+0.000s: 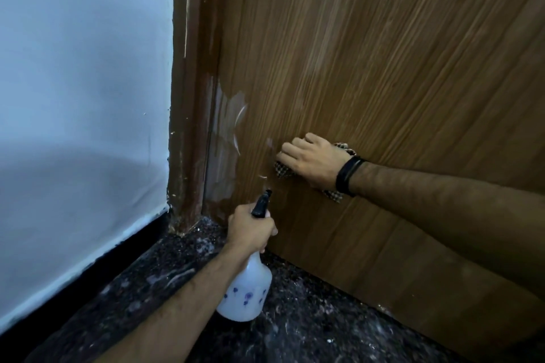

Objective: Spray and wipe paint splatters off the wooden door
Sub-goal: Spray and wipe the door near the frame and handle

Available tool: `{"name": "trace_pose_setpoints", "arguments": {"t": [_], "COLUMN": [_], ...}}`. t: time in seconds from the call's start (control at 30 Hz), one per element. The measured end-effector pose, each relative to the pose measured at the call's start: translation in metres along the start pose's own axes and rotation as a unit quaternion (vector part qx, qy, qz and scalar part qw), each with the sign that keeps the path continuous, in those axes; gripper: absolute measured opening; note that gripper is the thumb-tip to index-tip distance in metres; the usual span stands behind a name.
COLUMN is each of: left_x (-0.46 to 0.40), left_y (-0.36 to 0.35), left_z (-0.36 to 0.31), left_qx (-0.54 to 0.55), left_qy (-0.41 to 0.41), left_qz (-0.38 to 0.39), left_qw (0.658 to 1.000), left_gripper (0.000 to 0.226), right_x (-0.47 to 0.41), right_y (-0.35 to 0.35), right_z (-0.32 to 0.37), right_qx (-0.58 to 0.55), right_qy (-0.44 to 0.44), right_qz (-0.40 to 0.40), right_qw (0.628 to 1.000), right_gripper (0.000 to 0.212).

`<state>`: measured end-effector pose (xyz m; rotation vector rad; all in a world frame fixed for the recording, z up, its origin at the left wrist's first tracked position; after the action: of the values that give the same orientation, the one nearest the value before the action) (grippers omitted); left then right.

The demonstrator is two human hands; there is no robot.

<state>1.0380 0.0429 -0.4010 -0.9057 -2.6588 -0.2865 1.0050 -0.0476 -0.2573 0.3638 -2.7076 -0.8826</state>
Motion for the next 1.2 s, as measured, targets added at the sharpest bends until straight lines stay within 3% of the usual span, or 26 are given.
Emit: {"name": "trace_pose_setpoints", "arguments": {"t": [0.1,0.23,0.33,0.43,0.53,0.6,0.73,0.83,0.9,0.97,1.1,1.2], "left_x": [0.004,0.006,0.006,0.005,0.0,-0.008,-0.018,-0.021,-0.023,-0.024,-0.022,-0.02], "left_y": [0.001,0.005,0.011,0.012,0.013,0.017,0.024,0.023,0.021,0.02,0.019,0.02], "left_z": [-0.002,-0.011,-0.018,-0.019,-0.012,-0.003,0.011,0.018,0.022,0.026,0.029,0.028], "left_qx": [0.026,0.053,0.051,0.028,0.006,0.004,0.002,-0.01,-0.017,-0.021,-0.032,-0.036], "left_qy": [0.008,0.002,-0.006,-0.015,-0.01,0.0,0.01,0.015,0.018,0.017,0.018,0.014], "left_qz": [0.007,0.011,-0.004,-0.001,0.016,0.014,0.009,0.012,0.012,0.016,0.023,0.026], "left_qw": [1.0,0.999,0.999,0.999,1.0,1.0,1.0,1.0,1.0,1.0,0.999,0.999], "left_gripper": [0.017,0.015,0.017,0.02,0.021,0.019,0.019,0.022,0.022,0.022,0.022,0.023], "right_x": [-0.001,-0.004,-0.007,-0.012,-0.019,-0.018,-0.022,-0.026,-0.028,-0.034,-0.048,-0.051], "right_y": [0.009,0.042,0.055,0.039,-0.006,-0.022,-0.01,0.018,0.022,0.016,-0.015,-0.019], "right_z": [-0.002,-0.052,-0.07,-0.049,0.005,0.024,-0.004,-0.03,-0.033,-0.025,0.016,0.024], "right_qx": [0.001,0.002,0.015,0.012,-0.007,0.004,0.002,0.01,0.01,0.006,0.001,-0.004], "right_qy": [-0.015,-0.152,-0.199,-0.143,0.04,0.092,-0.017,-0.101,-0.112,-0.075,0.071,0.093], "right_qz": [0.027,-0.041,-0.098,-0.104,0.021,0.064,0.014,-0.102,-0.133,-0.114,0.017,0.065], "right_qw": [1.0,0.988,0.975,0.984,0.999,0.994,1.0,0.99,0.985,0.991,0.997,0.994], "right_gripper": [0.056,0.059,0.048,0.046,0.049,0.052,0.074,0.061,0.051,0.05,0.055,0.059]}}
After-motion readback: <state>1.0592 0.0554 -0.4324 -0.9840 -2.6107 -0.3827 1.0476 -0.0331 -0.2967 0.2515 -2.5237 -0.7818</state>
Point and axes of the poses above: each hand's wrist, its own x-axis away from the middle knuckle, its own y-axis out of the back of the hand, z = x × y, the point moved 9 cm from there along -x, towards the middle knuckle, and after that the axes turned 12 degrees about y, right-handed, at the moved point
